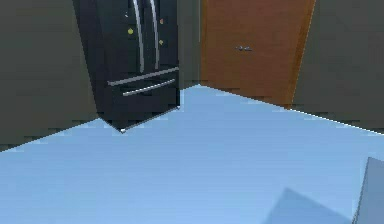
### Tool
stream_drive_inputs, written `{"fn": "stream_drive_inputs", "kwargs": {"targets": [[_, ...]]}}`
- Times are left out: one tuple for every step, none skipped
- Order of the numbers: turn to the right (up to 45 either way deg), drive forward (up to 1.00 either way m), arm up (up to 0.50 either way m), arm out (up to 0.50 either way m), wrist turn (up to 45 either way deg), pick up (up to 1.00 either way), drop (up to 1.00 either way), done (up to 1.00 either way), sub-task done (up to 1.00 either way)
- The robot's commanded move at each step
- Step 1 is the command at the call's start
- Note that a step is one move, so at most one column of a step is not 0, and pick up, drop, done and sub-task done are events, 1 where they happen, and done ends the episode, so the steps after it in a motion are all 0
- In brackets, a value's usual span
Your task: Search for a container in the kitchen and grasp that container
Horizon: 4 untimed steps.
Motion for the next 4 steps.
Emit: {"fn": "stream_drive_inputs", "kwargs": {"targets": [[0.0, 0.0, 0.0, 0.0, 45.0, 0.0, 0.0, 0.0, 0.0], [0.0, 0.0, 0.0, 0.0, 45.0, 0.0, 0.0, 0.0, 0.0], [0.0, 0.0, 0.0, 0.0, 27.0, 0.0, 0.0, 0.0, 0.0], [0.0, 0.0, -0.28, 0.0, 0.0, 0.0, 0.0, 0.0, 0.0]]}}
